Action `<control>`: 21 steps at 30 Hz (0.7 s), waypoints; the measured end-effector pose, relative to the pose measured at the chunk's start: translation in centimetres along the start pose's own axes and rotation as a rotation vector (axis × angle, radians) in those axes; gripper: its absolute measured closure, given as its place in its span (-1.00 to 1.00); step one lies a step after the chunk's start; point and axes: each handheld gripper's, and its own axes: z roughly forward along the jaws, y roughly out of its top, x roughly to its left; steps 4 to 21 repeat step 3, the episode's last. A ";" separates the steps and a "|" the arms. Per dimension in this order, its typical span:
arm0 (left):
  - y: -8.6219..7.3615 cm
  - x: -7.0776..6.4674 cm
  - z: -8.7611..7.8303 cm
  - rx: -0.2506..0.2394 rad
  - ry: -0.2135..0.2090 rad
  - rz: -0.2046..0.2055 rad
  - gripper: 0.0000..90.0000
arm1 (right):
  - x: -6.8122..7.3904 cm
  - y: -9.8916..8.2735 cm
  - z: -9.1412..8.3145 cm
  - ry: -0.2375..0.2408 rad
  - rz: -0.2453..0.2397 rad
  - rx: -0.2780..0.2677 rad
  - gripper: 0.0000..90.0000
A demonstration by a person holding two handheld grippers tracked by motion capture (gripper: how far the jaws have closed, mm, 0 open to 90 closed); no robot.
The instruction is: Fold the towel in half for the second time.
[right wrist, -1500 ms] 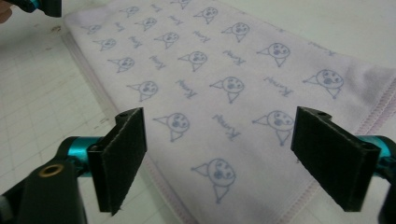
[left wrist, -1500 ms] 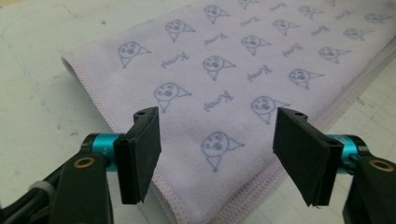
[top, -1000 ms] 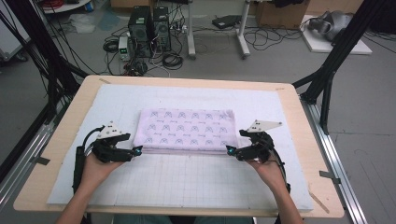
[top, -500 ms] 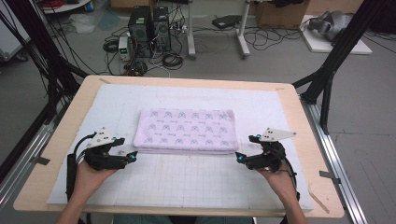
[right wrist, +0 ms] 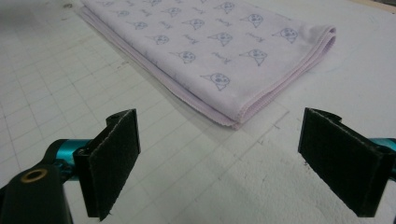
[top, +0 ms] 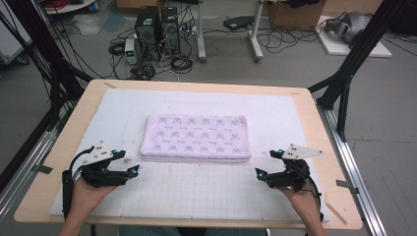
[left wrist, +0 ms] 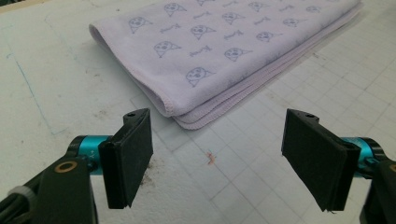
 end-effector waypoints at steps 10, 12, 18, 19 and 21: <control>-0.2 -0.1 -0.1 0.006 0.012 0.012 -0.44 | 0.1 -0.3 0.0 0.003 -0.002 0.001 -0.73; -0.2 -0.1 -0.1 0.006 0.012 0.012 -0.44 | 0.1 -0.3 0.0 0.003 -0.002 0.001 -0.73; -0.2 -0.1 -0.1 0.006 0.012 0.012 -0.44 | 0.1 -0.3 0.0 0.003 -0.002 0.001 -0.73; -0.2 -0.1 -0.1 0.006 0.012 0.012 -0.44 | 0.1 -0.3 0.0 0.003 -0.002 0.001 -0.73; -0.2 -0.1 -0.1 0.006 0.012 0.012 -0.44 | 0.1 -0.3 0.0 0.003 -0.002 0.001 -0.73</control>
